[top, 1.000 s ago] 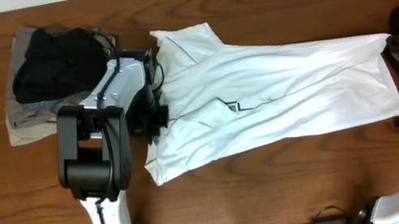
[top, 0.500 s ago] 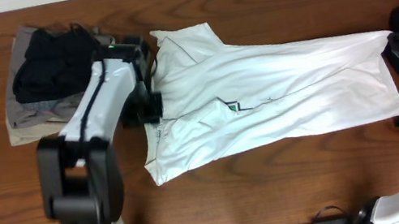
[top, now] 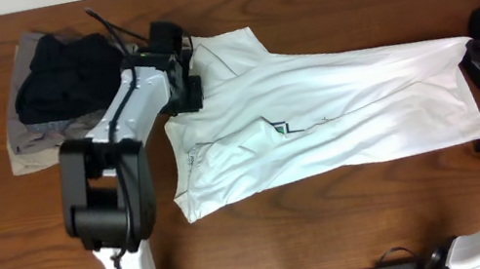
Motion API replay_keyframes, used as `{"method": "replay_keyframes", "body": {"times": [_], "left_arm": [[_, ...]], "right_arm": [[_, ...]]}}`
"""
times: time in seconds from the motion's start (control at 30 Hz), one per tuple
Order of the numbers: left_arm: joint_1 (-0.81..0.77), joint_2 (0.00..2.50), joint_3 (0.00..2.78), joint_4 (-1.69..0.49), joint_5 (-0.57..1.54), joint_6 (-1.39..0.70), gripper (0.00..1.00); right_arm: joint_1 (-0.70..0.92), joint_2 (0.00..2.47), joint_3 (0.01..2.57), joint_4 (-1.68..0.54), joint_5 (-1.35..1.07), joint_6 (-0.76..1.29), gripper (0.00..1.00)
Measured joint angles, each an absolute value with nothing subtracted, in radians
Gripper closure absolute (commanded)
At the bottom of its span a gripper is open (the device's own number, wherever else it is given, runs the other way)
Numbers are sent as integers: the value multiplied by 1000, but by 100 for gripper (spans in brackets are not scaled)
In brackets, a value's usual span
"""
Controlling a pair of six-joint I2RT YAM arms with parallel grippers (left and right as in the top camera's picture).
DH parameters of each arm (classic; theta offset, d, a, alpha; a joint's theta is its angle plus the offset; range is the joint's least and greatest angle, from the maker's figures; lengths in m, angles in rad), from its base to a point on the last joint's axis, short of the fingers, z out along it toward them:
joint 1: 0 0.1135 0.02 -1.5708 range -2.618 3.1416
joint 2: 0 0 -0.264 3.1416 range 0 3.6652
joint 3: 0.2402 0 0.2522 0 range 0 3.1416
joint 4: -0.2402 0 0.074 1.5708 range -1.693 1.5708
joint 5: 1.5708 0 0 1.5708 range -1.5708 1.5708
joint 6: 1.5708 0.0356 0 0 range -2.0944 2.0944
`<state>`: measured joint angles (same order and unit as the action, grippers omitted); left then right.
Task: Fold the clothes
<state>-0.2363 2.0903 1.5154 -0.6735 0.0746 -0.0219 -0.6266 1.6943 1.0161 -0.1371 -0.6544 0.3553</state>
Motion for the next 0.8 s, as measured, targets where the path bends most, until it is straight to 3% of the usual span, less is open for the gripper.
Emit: {"method": "replay_keyframes", "body": {"times": [0.07, 0.23, 0.8], "left_arm": [[-236, 2092, 1515, -671, 75, -5, 64], [-235, 2093, 1511, -693, 71, 28, 93], [-163, 2075, 1415, -839, 75, 46, 94]], "right_arm": [[-627, 1694, 1016, -137, -654, 355, 99], [-627, 1694, 1016, -137, -655, 355, 99], [-627, 1694, 1016, -137, -655, 356, 99]]}}
